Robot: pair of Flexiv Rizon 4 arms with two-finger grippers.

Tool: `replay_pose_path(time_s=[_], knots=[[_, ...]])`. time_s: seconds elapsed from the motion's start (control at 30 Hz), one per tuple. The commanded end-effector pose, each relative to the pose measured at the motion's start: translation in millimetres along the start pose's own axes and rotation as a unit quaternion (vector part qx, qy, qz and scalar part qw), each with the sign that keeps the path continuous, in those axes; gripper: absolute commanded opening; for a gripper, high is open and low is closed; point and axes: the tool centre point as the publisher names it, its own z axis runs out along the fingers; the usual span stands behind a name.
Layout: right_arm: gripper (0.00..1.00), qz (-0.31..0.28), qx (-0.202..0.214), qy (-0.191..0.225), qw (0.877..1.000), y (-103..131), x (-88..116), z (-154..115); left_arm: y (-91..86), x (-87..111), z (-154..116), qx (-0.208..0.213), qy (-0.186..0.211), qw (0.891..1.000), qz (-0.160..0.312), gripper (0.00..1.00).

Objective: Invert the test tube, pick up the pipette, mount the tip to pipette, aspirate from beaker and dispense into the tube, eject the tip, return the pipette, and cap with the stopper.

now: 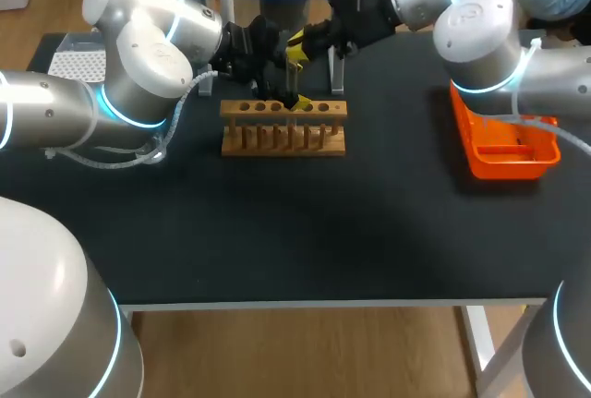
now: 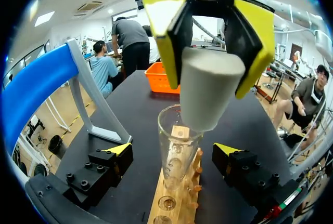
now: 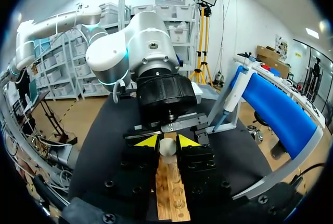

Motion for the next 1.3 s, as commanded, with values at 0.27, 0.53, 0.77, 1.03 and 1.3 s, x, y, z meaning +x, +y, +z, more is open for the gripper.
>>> replay_pose_path(time_s=[0.27, 0.53, 0.77, 1.03, 1.3], knots=[[0.00, 0.004, 0.010, -0.002, 1.000, -6.2, -2.4, 2.7, 0.1, -0.7, 0.3, 0.000, 0.001, 1.000, 0.000, 1.00], [0.00, 0.002, -0.003, -0.005, 1.000, 1.5, -4.9, 0.1, 0.1, -0.7, 0.3, 0.000, 0.001, 1.000, 0.000, 1.00], [0.00, 0.002, -0.008, -0.008, 1.000, 3.8, -5.9, -0.5, 0.1, -0.7, 0.3, 0.000, 0.001, 1.000, 0.000, 1.00], [0.00, 0.003, -0.002, -0.006, 1.000, -2.1, -6.3, 3.9, 0.1, -0.7, 0.3, 0.000, 0.001, 1.000, 0.000, 1.00], [0.00, 0.005, 0.002, -0.005, 1.000, -6.5, -6.5, 5.2, 0.1, -0.7, 0.3, 0.000, 0.001, 1.000, 0.000, 1.00]])
